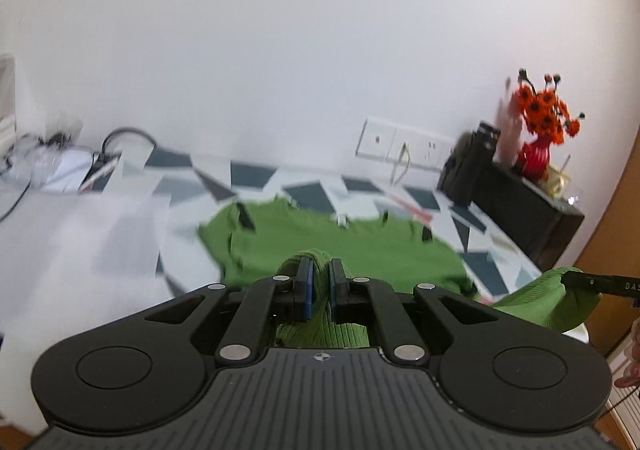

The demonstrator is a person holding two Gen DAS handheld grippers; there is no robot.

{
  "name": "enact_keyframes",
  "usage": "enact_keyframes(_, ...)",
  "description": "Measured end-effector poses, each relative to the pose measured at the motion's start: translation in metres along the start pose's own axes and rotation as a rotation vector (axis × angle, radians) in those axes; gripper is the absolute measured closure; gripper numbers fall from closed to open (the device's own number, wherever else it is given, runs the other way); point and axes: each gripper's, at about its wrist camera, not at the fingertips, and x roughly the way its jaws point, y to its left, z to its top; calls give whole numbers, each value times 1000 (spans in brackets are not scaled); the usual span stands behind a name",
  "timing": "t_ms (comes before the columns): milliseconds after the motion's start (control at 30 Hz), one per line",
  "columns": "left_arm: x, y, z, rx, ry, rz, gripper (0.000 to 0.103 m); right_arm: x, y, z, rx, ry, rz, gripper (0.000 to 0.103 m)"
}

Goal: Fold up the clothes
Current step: 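Lift the hem with both tools and fold it up toward the collar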

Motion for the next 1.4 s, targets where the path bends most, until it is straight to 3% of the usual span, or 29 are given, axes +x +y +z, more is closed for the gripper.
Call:
enact_keyframes(233,44,11,57,-4,-49,36,95,40,-20,63,4,-85,27,96)
enact_keyframes(433,116,19,90,0,-32,110,95,100,-64,100,20,-121,40,96)
enact_keyframes(567,179,28,86,16,48,151,95,164,-85,106,31,-64,3,96)
enact_keyframes(767,256,52,51,9,180,220,95,246,-108,81,40,100,-56,96)
enact_keyframes(900,280,64,36,-19,233,242,95,280,-117,69,45,180,-81,96)
enact_keyframes(1033,291,67,41,-35,235,241,95,295,-121,77,47,196,-83,95)
enact_keyframes(1133,301,69,47,-47,252,242,92,307,-124,87,51,213,-94,87)
enact_keyframes(1167,304,70,48,-50,266,237,90,312,-125,89,51,220,-98,79)
enact_keyframes(1233,306,72,50,-42,281,239,74,318,-128,90,55,237,-117,63)
enact_keyframes(1267,303,73,54,-33,271,243,69,318,-129,91,63,237,-127,58)
enact_keyframes(1333,291,75,62,-25,228,259,48,312,-129,95,72,221,-143,50)
enact_keyframes(1400,274,79,70,-25,182,255,46,298,-126,100,64,176,-143,40)
